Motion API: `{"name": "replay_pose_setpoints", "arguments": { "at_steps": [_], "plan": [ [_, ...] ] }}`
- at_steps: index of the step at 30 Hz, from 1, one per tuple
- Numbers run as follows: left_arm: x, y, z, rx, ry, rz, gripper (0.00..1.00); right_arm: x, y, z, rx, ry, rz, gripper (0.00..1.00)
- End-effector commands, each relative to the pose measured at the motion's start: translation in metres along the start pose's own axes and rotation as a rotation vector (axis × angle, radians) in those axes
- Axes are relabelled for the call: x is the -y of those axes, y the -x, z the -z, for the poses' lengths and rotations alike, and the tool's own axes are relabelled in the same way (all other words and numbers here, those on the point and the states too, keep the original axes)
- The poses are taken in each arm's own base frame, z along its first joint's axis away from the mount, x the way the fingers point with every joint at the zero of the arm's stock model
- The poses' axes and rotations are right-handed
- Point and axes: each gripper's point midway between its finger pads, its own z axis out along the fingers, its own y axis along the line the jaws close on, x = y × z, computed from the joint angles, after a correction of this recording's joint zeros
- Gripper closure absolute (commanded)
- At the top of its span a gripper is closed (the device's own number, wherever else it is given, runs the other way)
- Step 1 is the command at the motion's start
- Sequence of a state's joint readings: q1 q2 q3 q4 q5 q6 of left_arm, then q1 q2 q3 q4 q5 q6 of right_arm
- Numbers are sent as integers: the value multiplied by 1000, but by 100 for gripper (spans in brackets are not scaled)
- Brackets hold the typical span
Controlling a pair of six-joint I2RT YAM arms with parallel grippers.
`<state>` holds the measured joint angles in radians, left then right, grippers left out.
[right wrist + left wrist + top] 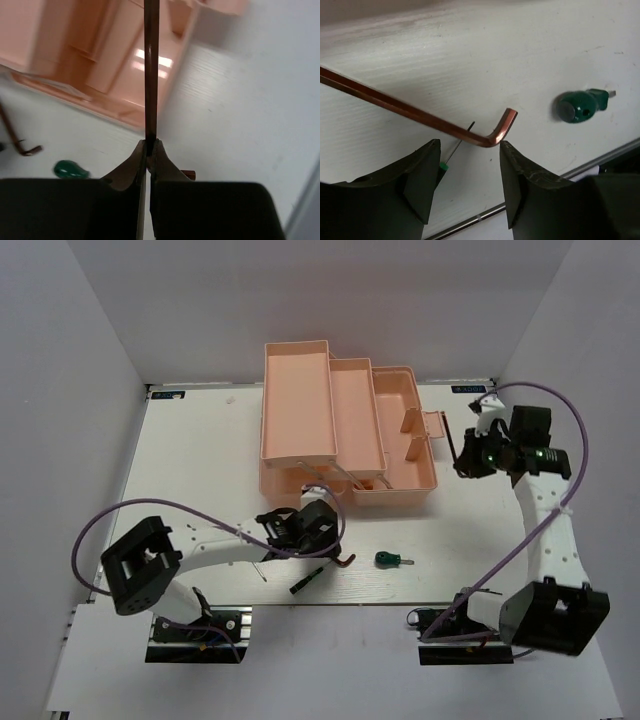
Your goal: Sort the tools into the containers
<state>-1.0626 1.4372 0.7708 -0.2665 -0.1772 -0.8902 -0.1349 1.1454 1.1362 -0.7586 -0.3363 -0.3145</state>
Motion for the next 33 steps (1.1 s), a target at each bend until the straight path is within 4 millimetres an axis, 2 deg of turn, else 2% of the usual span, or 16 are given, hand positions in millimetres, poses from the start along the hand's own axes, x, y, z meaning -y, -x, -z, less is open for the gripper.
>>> {"name": "replay_pose_setpoints", "arguments": {
  "at_steps": [1,3,4,5,6,7,8,10,12,13,16,19,23,27,29,33],
  "plan": [
    [-2,-1,-4,-22,111,52,40,-53,39,-14,53,327,-12,100],
    [1,-4,-4,-43,151,76,41,-64,43,-37,-3,383,-13,100],
    [-4,-6,-8,-51,188,85,41,-61,53,-47,-6,381,-11,100],
    [2,-4,-6,-39,185,103,41,-60,53,-60,-31,382,-47,100],
    [-6,-8,-6,-50,222,106,41,-67,57,-69,-37,372,-27,100],
    [-5,-9,-6,-43,224,107,41,-65,63,-74,-35,355,-27,100],
    [-9,-10,-5,-42,243,113,41,-59,57,-94,-79,315,-59,100],
    [-13,-13,-3,-35,272,136,40,-59,66,-103,-75,298,-92,100],
    [-11,-12,-1,-34,279,170,40,-59,62,-117,-105,281,-108,98],
    [-13,-15,0,-39,306,168,40,-62,66,-118,-97,284,-99,77],
    [-16,-17,-5,-44,347,193,40,-67,63,-118,-104,310,-115,48],
    [-13,-17,-10,-49,362,202,40,-71,64,-109,-62,316,-100,46],
    [-3,-10,-18,-29,356,239,40,-75,50,-94,-14,312,-83,46],
    [-6,-6,-25,-11,384,252,41,-83,30,-86,-28,342,-93,46],
    [-12,-12,-32,-22,411,254,47,-85,27,-80,-12,354,-99,46],
    [-22,-25,-39,-53,443,262,73,-90,23,-71,-3,374,-109,46]
  ]
}}
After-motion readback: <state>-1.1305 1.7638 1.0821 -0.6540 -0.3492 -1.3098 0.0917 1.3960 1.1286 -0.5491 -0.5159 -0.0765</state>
